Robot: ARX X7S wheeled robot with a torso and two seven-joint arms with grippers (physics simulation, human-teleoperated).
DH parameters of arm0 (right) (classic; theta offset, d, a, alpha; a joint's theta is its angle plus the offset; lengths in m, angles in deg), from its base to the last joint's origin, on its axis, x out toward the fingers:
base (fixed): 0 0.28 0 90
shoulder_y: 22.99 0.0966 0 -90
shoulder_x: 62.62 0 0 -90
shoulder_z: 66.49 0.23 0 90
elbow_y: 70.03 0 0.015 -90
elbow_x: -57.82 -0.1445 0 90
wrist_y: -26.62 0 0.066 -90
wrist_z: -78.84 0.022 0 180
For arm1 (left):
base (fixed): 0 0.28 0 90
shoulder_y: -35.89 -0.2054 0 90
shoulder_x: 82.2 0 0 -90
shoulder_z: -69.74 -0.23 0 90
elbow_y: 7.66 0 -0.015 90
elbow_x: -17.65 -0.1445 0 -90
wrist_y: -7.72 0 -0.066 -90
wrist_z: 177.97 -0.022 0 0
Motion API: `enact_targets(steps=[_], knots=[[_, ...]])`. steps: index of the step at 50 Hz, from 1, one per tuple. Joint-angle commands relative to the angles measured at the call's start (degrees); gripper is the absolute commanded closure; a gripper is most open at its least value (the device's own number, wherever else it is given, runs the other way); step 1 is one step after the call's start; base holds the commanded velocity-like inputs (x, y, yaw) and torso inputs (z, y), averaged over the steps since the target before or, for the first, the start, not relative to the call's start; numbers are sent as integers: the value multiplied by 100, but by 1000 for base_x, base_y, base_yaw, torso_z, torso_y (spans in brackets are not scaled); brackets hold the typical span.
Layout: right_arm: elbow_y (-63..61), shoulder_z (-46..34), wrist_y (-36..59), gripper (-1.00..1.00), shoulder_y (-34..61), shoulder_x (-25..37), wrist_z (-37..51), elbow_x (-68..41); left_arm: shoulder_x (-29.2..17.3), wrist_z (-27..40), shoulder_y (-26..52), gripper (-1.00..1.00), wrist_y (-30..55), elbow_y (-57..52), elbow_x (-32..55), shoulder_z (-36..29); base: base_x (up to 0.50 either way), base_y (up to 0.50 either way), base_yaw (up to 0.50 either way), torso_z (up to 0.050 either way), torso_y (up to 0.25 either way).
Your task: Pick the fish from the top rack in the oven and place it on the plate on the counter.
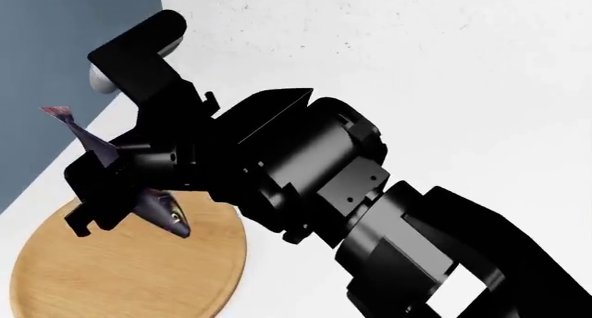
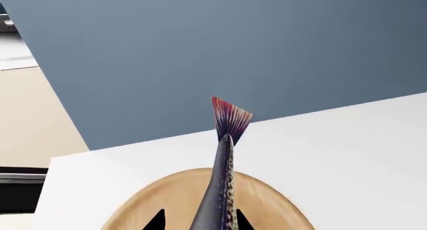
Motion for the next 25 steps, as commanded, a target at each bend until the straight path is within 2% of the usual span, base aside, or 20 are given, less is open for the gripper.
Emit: enact_targets(steps=[1,25], knots=[[-145,-134,33,100,-134,-55,-14,67,-29,25,-6,-100,-40,-9,-17,-28,0,0,0,0,0],[-77,-379,-46,100,-367,-164,-90,152,-50,-32,-115,-100,-174,33,-142,-95,0,0,0,0,0]])
